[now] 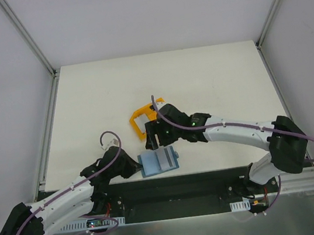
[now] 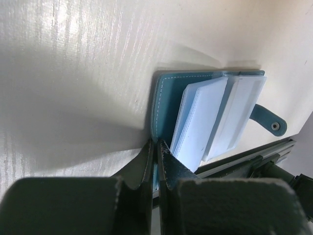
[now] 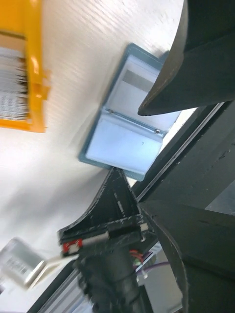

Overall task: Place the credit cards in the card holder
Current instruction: Pick up the credit card from the storage box.

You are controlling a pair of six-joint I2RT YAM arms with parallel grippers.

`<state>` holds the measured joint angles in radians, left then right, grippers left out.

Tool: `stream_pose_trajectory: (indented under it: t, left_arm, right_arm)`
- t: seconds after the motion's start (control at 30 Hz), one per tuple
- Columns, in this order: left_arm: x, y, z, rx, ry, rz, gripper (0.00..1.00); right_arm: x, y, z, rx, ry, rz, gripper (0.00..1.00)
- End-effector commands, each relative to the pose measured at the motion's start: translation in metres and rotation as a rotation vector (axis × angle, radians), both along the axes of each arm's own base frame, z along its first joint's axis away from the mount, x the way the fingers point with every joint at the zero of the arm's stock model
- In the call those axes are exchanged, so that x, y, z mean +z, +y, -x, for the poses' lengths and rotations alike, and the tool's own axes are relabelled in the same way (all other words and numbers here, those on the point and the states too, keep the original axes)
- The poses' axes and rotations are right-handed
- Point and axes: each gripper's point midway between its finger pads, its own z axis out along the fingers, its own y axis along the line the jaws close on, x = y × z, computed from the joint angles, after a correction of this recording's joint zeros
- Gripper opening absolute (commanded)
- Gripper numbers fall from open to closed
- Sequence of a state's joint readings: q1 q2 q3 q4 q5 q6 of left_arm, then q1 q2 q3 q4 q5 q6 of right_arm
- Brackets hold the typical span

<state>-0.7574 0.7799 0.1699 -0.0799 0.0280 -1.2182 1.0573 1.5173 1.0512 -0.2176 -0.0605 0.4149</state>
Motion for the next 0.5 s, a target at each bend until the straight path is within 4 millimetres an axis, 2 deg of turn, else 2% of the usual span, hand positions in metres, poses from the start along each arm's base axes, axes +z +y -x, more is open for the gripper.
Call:
stream_pose_trajectory:
  t: [0.0, 0.1, 0.23, 0.47]
  left_arm:
    - [-0.015, 0.016, -0.002, 0.062, 0.02, -0.065, 0.0]
    - [-0.015, 0.016, -0.005, 0.063, 0.017, -0.077, 0.0]
    - [-0.012, 0.012, -0.008, 0.016, 0.016, -0.105, 0.0]
    - [-0.018, 0.013, -0.011, 0.021, 0.055, -0.138, 0.0]
  right_arm:
    - [0.06, 0.0, -0.039, -0.013, -0.136, -0.086, 0.73]
    - [0.059, -0.007, -0.066, -0.031, -0.141, -0.035, 0.73]
    - [0.048, -0.005, -0.096, -0.029, -0.124, -0.009, 0.75]
    - [0.025, 0.006, -0.131, 0.002, -0.069, 0.013, 0.76]
